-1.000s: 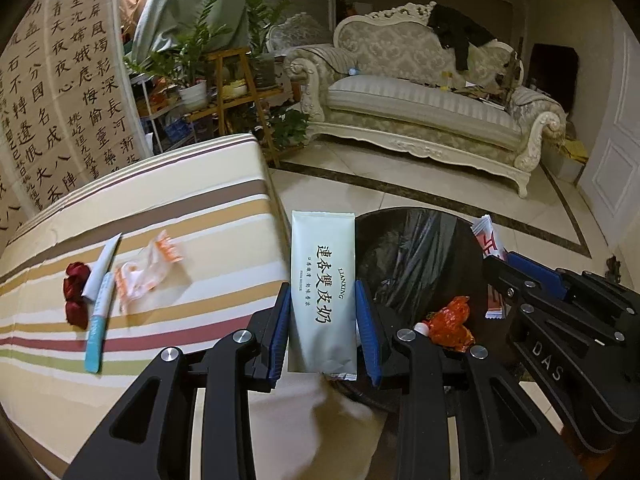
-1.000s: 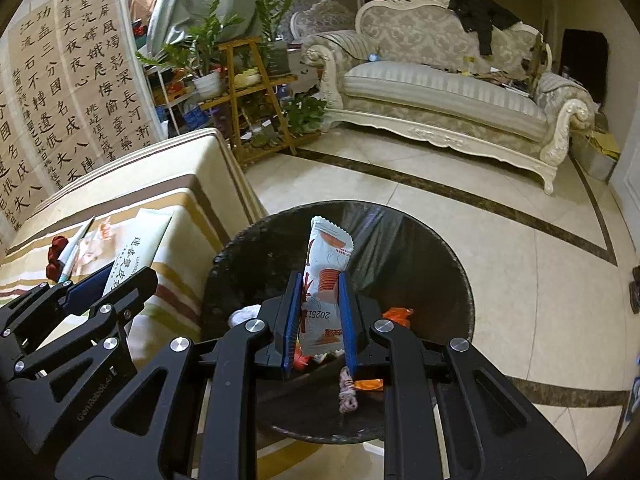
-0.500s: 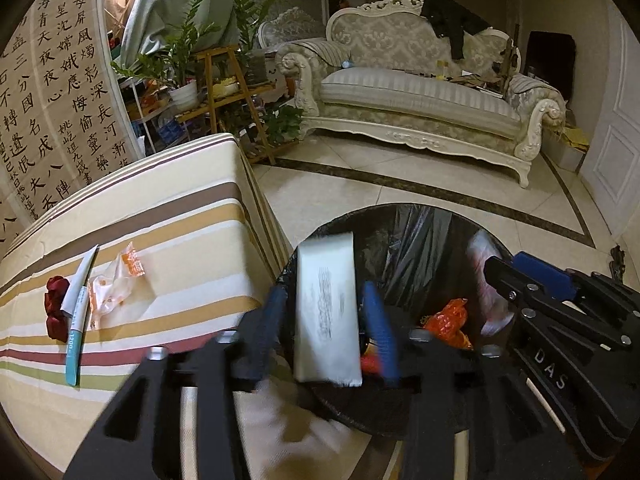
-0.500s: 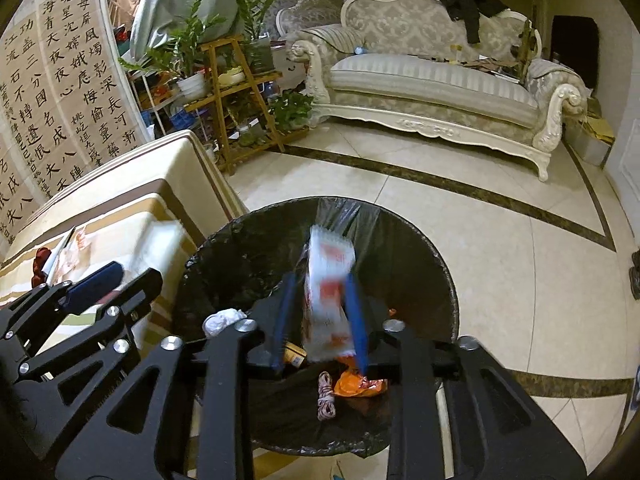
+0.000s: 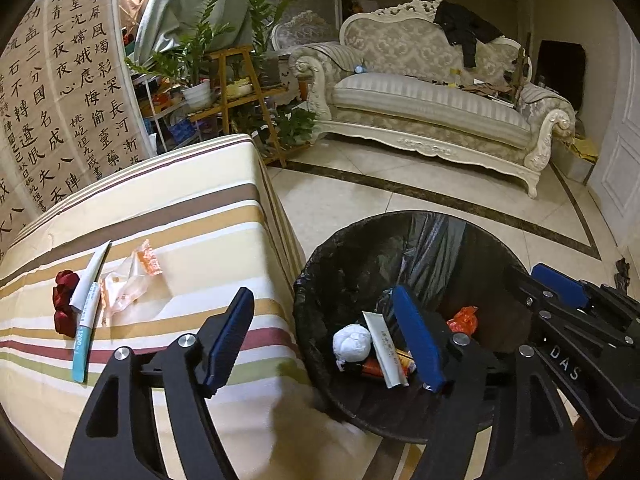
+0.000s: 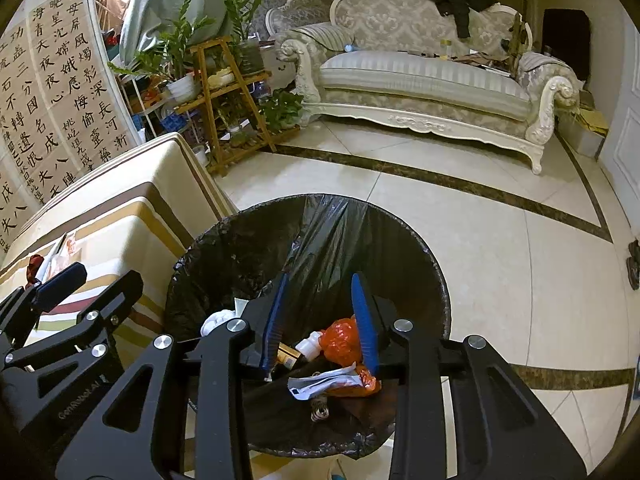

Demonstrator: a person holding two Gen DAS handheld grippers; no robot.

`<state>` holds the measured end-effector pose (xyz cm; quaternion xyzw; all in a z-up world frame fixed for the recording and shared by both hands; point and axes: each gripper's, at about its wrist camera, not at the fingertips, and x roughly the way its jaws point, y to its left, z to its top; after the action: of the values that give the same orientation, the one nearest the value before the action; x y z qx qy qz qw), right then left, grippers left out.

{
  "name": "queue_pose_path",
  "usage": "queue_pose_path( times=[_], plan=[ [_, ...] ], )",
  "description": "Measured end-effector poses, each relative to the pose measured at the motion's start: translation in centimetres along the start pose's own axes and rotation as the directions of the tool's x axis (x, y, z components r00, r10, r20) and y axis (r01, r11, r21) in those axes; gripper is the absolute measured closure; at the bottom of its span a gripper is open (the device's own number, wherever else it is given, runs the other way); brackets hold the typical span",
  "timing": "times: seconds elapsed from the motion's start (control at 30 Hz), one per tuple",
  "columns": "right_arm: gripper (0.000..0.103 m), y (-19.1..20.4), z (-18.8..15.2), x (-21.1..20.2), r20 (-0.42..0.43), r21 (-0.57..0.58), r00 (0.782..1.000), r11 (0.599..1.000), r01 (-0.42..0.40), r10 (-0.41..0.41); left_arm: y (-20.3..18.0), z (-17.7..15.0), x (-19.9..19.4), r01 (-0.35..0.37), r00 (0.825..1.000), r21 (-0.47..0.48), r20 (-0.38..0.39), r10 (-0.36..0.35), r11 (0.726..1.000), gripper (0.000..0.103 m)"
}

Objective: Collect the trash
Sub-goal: 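Move both tools back over the table toward the red ribbon and tube, then grasp the blue-and-white tube with the left tool while the right tool grasps the clear orange-printed wrapper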

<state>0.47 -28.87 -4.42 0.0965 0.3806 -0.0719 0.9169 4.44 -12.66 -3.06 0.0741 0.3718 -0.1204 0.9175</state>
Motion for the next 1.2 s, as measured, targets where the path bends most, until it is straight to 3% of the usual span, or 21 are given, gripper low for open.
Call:
queue_pose_path(
  times=[0.33,0.7,0.97,1.2],
  plan=[
    [0.063,1.8,0.1,-0.3,0.008,-0.027,1.0,0.999,-0.02,0.02,2.5,-0.4,-1.3,-0.038,0.999,-0.042,0.006,0.038,0.998,0.032],
    [0.062,7.0,-0.2,-0.5,-0.01,-0.113,0.996,0.99,-0.09,0.089,8.7,-1.6,-2.7,-0.139,0.99,-0.135,-0.005,0.14,0.981,0.032],
    [0.062,11.3,-0.3,-0.7,-0.026,-0.182,0.989,0.972,-0.148,0.146,14.1,-2.9,-2.8,-0.211,0.977,-0.206,-0.051,0.205,0.955,0.032],
    [0.062,14.1,-0.5,-0.8,-0.04,-0.223,0.983,0.957,-0.184,0.179,16.4,-3.6,-2.0,-0.232,0.971,-0.234,-0.107,0.212,0.944,0.04]
  ],
)
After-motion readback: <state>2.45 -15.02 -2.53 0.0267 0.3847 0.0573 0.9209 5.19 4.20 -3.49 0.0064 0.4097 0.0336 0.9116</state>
